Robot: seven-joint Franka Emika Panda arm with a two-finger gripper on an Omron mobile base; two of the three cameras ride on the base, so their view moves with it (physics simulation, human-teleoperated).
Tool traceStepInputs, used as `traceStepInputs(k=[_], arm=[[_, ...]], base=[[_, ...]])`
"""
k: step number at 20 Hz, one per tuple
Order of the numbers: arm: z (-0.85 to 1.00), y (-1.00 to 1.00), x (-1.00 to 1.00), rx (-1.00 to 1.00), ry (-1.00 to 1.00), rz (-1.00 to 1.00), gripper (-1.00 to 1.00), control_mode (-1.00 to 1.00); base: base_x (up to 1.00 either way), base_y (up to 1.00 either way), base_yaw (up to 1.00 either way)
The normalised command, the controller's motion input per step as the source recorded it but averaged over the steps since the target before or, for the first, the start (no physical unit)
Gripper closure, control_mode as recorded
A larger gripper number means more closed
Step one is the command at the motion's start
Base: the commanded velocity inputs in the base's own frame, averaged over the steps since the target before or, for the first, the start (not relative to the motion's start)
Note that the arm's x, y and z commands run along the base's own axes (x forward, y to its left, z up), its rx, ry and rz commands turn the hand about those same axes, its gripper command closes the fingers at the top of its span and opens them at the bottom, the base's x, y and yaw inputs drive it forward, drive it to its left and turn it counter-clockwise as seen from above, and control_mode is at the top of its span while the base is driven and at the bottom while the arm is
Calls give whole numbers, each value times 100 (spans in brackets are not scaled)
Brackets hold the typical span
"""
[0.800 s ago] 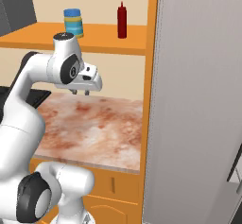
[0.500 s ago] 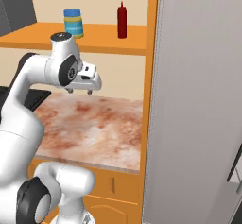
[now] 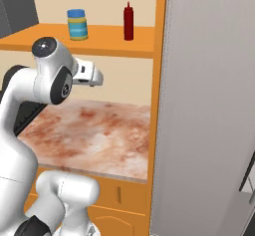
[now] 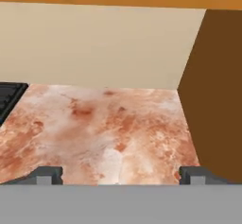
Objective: Move the mayonnaise and ketchup from the cabinet to the dining counter.
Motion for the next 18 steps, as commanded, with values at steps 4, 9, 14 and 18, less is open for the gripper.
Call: traceStepInputs(k=[4, 9, 14, 18], arm=[[75, 11, 0, 5, -31, 0, -100, -100], [81, 24, 0, 5, -14, 1, -100, -100], [70, 27, 0, 1, -5, 2, -100, -100], [58, 18, 0, 0, -1, 0, -100, -100]], base=[[0, 0, 0], [0, 0, 0], [0, 0, 0], [0, 0, 0]])
